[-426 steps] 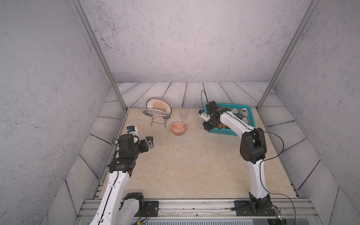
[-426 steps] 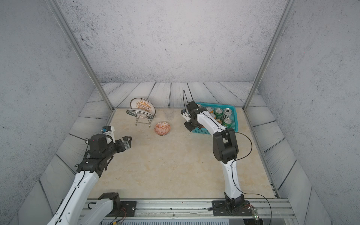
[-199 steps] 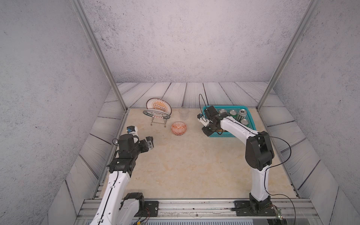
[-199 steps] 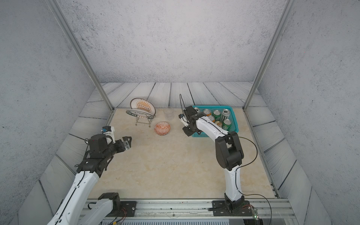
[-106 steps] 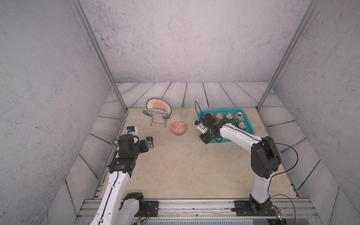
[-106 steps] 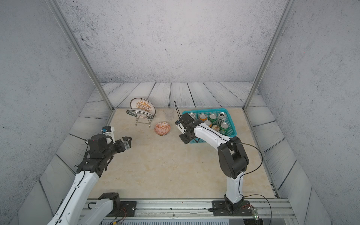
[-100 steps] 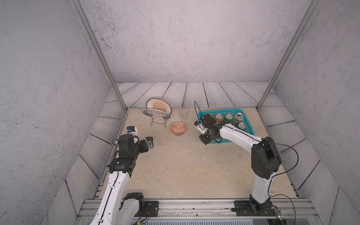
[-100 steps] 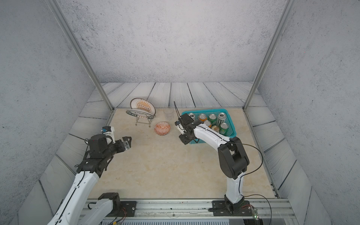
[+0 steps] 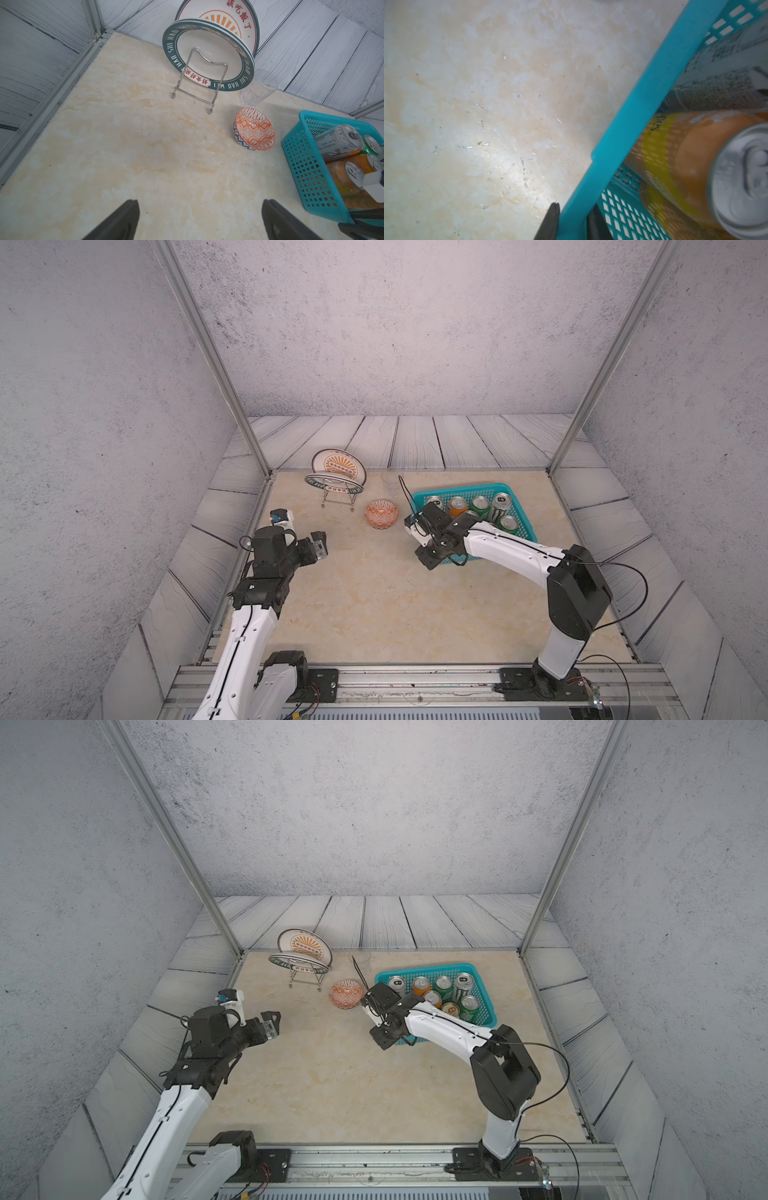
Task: Take out the drinks from the basket
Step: Move the basket to the center of the board.
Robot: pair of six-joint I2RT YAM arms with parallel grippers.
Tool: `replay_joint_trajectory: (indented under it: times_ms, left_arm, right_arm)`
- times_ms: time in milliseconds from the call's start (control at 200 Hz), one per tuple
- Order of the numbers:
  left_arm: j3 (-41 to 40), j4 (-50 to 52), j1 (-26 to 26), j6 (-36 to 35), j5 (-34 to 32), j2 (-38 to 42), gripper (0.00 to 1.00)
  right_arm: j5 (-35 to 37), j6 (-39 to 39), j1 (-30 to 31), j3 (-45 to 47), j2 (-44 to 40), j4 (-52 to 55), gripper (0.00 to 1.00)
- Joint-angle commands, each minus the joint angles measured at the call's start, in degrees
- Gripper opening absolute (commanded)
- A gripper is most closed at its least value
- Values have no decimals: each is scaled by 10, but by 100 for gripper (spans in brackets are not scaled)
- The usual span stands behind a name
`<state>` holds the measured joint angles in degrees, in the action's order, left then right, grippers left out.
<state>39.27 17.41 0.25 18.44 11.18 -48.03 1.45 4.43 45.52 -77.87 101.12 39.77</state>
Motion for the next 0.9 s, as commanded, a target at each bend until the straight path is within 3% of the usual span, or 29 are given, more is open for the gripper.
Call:
replay_joint_trajectory:
  times_ms: [0, 455, 896]
  left_arm:
    - [-1, -3, 5, 0, -4, 6, 99]
    - [-4, -10, 6, 3, -3, 3, 99]
    - [-3, -10, 7, 4, 0, 3, 99]
  right_arm:
    - [-84, 81, 39, 18, -19, 4, 20]
    - [-74, 151, 135, -30, 9, -26, 20]
    - [-63, 157, 156, -118, 84, -44, 20]
